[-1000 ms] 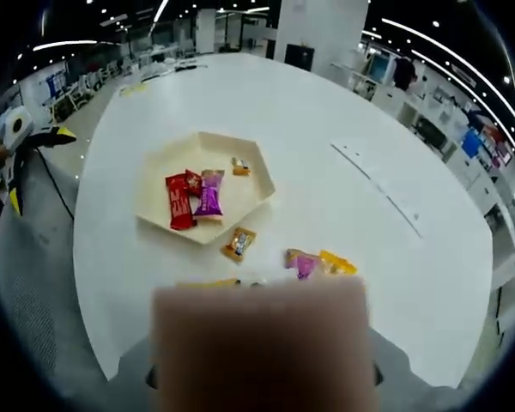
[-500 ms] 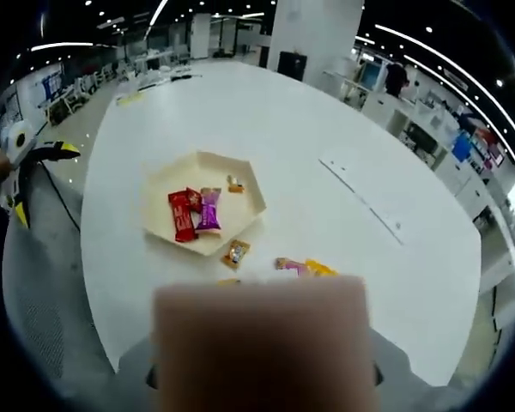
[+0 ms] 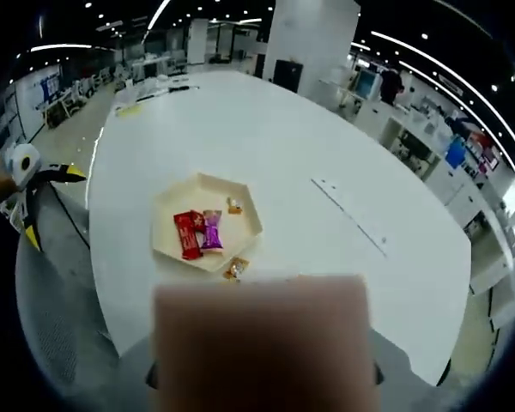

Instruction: Place the target food into the container with the food tongs after gripping and lifting it, then release it inside without dropping or visibly crushing the food.

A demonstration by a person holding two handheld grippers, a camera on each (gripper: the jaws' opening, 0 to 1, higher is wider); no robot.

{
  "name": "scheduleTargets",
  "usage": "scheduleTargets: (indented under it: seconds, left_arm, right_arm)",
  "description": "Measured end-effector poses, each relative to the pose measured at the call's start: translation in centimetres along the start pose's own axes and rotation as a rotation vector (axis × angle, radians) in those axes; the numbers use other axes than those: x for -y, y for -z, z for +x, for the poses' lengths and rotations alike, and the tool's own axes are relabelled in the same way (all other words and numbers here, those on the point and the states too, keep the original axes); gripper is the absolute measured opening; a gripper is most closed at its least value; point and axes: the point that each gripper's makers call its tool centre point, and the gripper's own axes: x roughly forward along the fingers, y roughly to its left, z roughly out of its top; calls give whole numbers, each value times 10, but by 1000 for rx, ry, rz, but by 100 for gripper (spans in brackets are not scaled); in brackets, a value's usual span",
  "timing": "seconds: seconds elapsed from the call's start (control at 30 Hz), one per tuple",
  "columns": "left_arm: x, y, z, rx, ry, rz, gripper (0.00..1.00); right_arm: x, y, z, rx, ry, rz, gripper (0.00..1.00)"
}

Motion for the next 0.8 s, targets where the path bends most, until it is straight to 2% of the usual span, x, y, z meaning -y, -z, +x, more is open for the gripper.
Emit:
scheduleTargets:
  seconds: [0.17,0.37,0.57,0.8]
  left_arm:
    - [0,-1,0,7,1,1,99]
    - [1,-1,0,13,2,4,99]
    - [1,-3,-1,24,-2,5,99]
    - [0,-4,-1,34,-7,5,99]
  right_arm:
    - [0,-4,-8,-4,4,-3,20]
    - [1,-20,-21,20,16,-15,19]
    - [1,-28,-23,29,27,-44,19]
    - [0,-51,-29,55,35,-79,19]
